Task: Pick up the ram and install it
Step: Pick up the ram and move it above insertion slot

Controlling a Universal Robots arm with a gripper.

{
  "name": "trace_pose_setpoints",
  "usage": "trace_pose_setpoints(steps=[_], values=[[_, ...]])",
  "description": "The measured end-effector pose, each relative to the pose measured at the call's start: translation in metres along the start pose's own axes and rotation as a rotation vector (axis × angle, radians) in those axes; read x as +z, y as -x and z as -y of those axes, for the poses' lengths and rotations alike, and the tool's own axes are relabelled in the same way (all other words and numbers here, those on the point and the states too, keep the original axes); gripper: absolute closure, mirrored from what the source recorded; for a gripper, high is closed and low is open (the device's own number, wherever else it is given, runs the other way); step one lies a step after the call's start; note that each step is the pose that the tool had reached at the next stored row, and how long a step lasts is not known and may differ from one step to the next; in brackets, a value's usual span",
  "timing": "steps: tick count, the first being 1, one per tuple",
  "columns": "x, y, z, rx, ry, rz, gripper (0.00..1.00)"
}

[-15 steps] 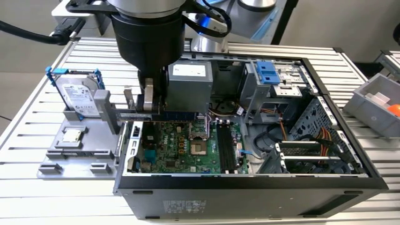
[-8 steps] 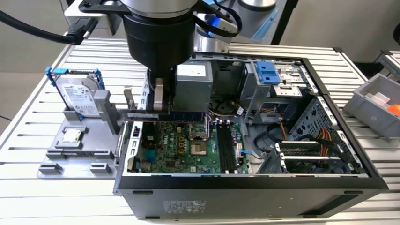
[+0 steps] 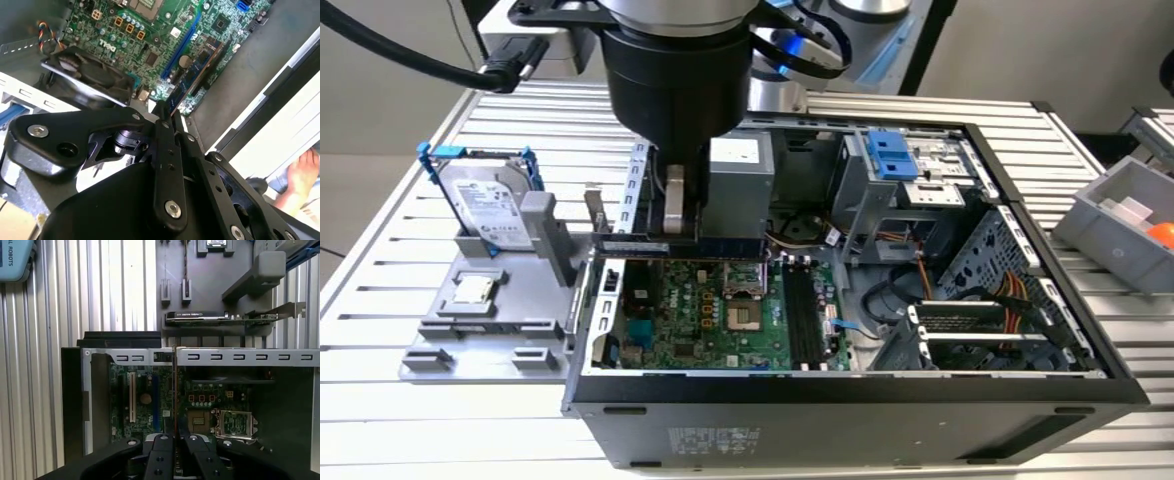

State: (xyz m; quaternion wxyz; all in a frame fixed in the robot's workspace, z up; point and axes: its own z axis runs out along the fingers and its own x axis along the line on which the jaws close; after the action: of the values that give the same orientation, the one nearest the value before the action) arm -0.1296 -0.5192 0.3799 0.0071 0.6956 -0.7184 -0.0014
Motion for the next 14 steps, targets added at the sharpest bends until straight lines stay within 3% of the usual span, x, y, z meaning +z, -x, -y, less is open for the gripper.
trace_pose_setpoints(steps=[14], values=[[-0.0002, 0.0025, 0.0141, 0.001, 0.0, -0.0025, 1.0]])
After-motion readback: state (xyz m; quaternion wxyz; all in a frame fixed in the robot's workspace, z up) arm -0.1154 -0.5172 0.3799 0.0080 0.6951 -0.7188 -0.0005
